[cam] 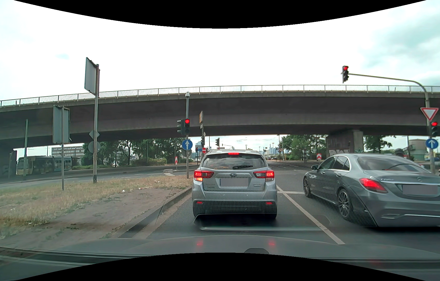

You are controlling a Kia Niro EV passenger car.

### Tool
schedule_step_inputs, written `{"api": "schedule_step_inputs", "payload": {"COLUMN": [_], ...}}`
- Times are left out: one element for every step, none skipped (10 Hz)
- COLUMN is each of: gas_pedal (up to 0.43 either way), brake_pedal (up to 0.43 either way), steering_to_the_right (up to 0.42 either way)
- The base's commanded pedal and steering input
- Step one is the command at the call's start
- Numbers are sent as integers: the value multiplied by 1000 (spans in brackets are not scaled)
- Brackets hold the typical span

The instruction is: Follow the waypoints while adhering to traffic rules and regulations

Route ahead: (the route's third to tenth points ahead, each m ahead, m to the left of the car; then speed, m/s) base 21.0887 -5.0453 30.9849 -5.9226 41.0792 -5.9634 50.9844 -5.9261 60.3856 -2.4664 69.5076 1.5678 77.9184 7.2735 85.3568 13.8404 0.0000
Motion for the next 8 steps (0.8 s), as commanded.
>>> {"api": "schedule_step_inputs", "payload": {"gas_pedal": [0, 0, 0, 0, 0, 0, 0, 0], "brake_pedal": [256, 256, 256, 256, 262, 256, 256, 256], "steering_to_the_right": [-1, -1, -1, -1, -1, -1, -1, -1]}}
